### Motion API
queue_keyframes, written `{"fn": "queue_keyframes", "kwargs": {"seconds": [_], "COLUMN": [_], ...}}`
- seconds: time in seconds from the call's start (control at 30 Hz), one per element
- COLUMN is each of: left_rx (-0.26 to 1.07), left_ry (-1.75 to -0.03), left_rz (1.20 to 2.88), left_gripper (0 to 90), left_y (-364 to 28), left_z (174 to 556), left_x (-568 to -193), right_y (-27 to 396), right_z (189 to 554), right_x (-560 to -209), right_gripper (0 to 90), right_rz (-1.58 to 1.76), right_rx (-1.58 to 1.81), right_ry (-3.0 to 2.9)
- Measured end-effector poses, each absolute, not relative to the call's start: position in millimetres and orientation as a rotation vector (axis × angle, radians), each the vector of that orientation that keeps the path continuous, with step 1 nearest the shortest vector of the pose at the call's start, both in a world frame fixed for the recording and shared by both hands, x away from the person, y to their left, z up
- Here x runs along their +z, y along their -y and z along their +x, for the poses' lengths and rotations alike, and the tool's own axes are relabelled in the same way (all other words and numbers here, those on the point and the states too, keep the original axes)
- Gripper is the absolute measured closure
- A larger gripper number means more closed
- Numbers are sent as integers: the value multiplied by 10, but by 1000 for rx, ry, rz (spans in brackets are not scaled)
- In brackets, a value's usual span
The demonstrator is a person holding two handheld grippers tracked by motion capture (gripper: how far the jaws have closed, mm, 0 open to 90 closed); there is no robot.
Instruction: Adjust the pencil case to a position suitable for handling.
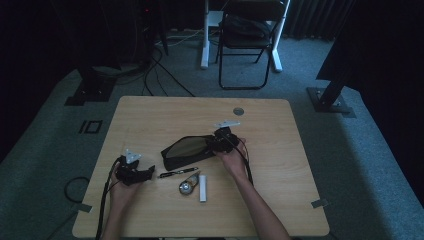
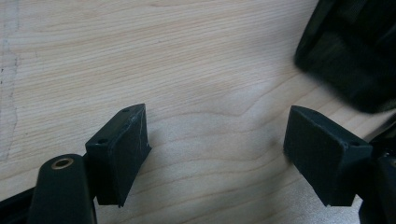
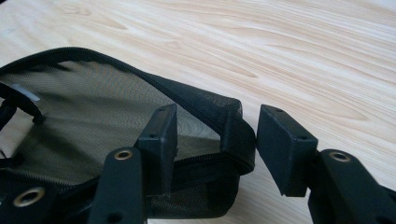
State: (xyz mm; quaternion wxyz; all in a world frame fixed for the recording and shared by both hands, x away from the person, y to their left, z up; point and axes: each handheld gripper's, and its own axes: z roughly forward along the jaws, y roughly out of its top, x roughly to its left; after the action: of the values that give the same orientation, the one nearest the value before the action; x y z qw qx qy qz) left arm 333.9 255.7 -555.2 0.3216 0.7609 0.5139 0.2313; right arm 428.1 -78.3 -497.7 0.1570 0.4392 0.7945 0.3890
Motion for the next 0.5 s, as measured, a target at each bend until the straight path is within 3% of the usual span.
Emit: {"fn": "queue_keyframes", "kwargs": {"seconds": [0.27, 0.5], "left_rx": [592, 591], "left_ry": [-1315, -1314], "left_rz": [2017, 2017], "left_gripper": [223, 223], "left_y": [-2550, -2553], "left_z": [3283, 3258], "left_x": [-5552, -5553], "right_y": [841, 1148], "right_z": [4165, 3896], "right_x": [-4802, -4625], "right_gripper": [370, 363], "right_rz": [1232, 1161], "right_rx": [1218, 1232], "right_ry": [-2209, -2129]}}
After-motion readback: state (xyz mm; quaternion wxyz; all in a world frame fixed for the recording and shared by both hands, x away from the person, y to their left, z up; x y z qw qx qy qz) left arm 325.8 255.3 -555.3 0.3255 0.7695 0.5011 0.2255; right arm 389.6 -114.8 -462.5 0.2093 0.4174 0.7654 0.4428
